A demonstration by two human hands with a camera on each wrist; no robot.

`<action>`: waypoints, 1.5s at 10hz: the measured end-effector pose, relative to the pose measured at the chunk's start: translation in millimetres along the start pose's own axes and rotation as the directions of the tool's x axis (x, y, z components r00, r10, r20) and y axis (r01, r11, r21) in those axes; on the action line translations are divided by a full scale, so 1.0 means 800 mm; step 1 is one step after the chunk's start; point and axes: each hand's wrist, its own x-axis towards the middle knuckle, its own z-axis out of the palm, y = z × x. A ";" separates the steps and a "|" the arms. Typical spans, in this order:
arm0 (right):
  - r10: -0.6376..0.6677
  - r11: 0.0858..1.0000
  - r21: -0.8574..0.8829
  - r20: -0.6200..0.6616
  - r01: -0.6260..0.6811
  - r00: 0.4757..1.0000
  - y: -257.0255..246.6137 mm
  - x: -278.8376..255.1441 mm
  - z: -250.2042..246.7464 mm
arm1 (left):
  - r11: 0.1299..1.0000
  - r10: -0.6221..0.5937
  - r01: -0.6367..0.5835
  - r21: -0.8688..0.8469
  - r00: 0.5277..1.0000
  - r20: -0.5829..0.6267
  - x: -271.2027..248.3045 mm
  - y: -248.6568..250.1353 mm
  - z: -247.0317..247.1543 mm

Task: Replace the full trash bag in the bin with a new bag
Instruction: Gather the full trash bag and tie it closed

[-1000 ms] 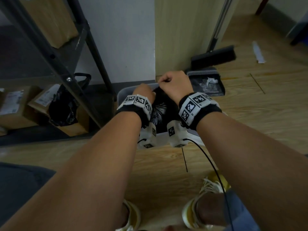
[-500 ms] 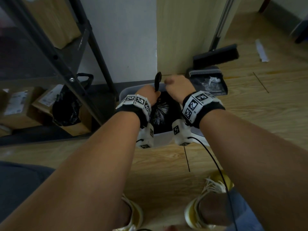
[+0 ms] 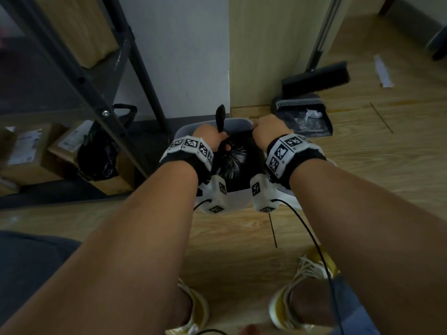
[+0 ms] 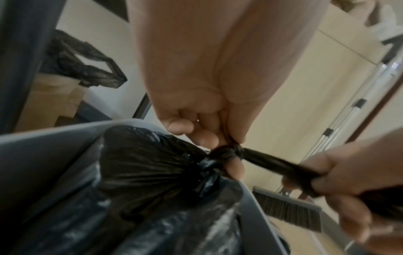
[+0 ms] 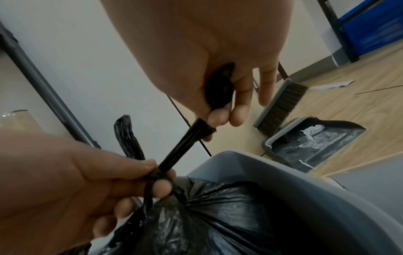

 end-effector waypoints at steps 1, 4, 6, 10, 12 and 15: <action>-0.090 0.996 0.010 -0.016 0.090 0.996 0.010 -0.002 0.009 | 0.995 -0.011 0.018 -0.103 0.998 0.066 -0.001 0.004 -0.002; -0.146 0.962 -0.179 0.292 0.205 0.945 -0.001 -0.009 0.033 | 0.990 0.004 -0.023 -0.138 0.991 -0.137 0.000 -0.004 0.013; -0.201 0.965 -0.124 0.209 0.230 0.957 -0.012 -0.003 0.021 | 0.984 0.177 -0.171 0.051 0.971 -0.160 -0.005 -0.008 0.012; -0.349 0.935 -0.031 0.100 0.354 0.932 -0.020 -0.004 0.061 | 0.951 0.306 -0.283 0.122 0.912 -0.274 0.003 -0.029 0.021; -0.354 0.934 -0.012 0.093 0.357 0.930 -0.023 -0.006 0.061 | 0.972 0.233 -0.206 0.113 0.903 -0.362 0.014 -0.037 0.026; -0.339 0.928 0.174 0.026 0.330 0.940 -0.015 -0.004 0.056 | 0.965 0.231 -0.262 -0.016 0.876 -0.423 0.011 -0.043 0.037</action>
